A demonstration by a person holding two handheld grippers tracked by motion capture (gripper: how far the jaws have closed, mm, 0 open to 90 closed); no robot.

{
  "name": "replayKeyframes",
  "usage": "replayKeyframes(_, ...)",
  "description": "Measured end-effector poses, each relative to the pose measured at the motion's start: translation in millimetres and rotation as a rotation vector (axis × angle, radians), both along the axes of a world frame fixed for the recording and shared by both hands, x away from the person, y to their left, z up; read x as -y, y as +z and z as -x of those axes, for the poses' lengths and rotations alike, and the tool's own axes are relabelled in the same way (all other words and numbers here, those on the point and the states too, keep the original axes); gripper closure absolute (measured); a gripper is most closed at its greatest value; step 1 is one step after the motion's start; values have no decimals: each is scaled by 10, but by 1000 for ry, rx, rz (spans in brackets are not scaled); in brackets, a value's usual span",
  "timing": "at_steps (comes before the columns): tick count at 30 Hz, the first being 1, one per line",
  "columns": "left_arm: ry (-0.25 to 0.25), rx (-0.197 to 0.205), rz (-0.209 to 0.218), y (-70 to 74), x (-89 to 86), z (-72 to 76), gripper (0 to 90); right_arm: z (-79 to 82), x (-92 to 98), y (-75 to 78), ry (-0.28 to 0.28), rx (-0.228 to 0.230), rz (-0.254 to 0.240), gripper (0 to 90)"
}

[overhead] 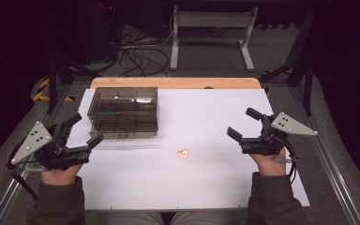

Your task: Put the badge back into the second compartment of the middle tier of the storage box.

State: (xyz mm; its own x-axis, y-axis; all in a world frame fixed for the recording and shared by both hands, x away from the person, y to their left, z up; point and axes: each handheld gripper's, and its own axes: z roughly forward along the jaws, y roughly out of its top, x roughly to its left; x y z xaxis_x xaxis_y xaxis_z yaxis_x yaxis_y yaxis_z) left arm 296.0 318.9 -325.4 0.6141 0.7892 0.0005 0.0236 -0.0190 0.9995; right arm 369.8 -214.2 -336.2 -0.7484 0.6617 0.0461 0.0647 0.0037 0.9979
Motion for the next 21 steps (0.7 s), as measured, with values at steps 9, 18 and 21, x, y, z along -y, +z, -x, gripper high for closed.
replayKeyframes(9,-2,3,-5,-1,14,-1,64,-58,-151,-97,-48,-53,27,253)
replayKeyframes(18,6,0,-10,-16,16,-8,64,-117,-231,-179,-105,-109,51,369)
replayKeyframes(21,6,-6,-3,-25,13,-18,65,-139,-284,-212,-103,-124,73,407)
